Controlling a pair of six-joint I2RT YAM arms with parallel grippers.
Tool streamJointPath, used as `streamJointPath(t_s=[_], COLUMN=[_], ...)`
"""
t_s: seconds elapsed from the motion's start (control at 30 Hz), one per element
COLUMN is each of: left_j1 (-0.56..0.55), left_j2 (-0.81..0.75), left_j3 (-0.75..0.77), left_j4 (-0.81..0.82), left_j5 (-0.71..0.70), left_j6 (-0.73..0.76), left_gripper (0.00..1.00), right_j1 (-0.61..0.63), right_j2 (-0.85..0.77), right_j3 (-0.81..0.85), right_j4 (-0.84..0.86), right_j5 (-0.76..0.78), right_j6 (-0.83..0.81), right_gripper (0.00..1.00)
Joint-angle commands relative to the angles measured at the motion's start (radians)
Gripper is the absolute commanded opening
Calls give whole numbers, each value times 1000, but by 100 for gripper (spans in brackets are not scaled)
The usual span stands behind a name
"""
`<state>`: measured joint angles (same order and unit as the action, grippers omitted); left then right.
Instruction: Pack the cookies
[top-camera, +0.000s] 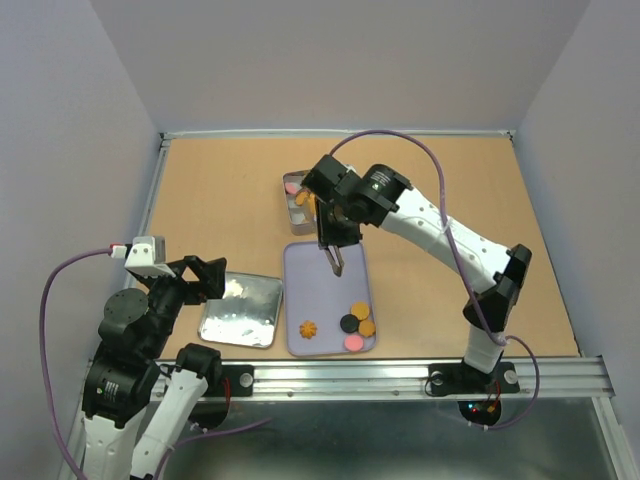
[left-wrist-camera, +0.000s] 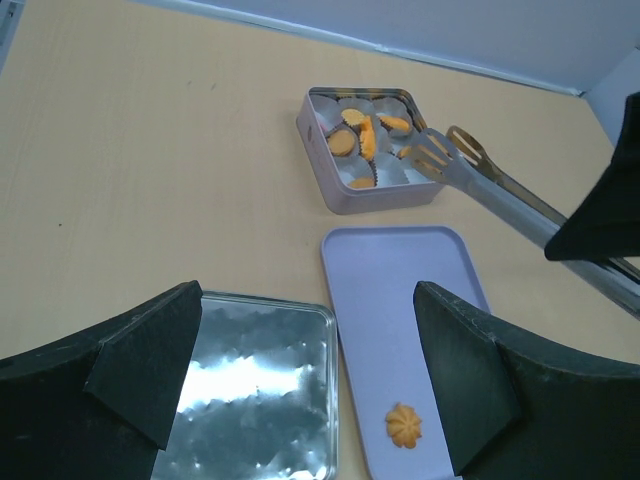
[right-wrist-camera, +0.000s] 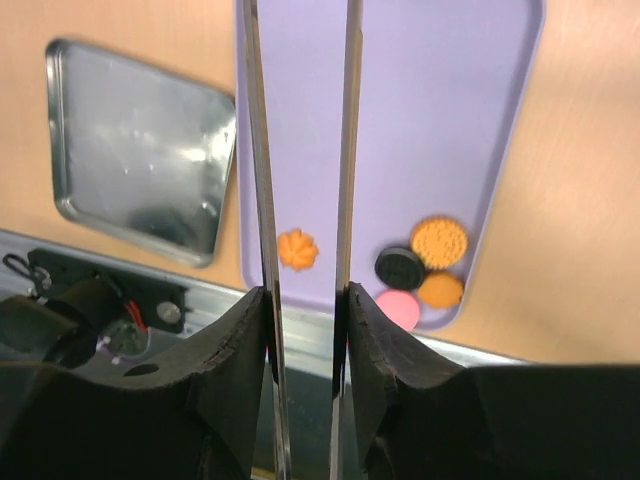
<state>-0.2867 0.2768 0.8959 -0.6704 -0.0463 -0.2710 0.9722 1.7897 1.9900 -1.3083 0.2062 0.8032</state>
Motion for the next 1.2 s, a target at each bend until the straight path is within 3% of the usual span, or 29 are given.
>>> streamJointPath(t_s=[0.0,0.2,0.8,1.17], left_j1=[-6,-9,-14,-16], left_j2=[1,-4,7,15], left_j3=[1,1,-2,-3], left_j4=[40,38,41,45], left_j5=[-17,-23,-27,-20], left_j6=[-2,-4,-4,0], left_gripper=[99,99,99,99], right_j1=[-91,-179,-185,-187], right_j2=[80,152,191,215], right_j3=[147,187,79,84], right_j4=[-16,-5,78,84], right_j5=[7,-22,-79,-70], right_j6=[-145,-208,-234,-240], right_gripper=[27,26,27,48])
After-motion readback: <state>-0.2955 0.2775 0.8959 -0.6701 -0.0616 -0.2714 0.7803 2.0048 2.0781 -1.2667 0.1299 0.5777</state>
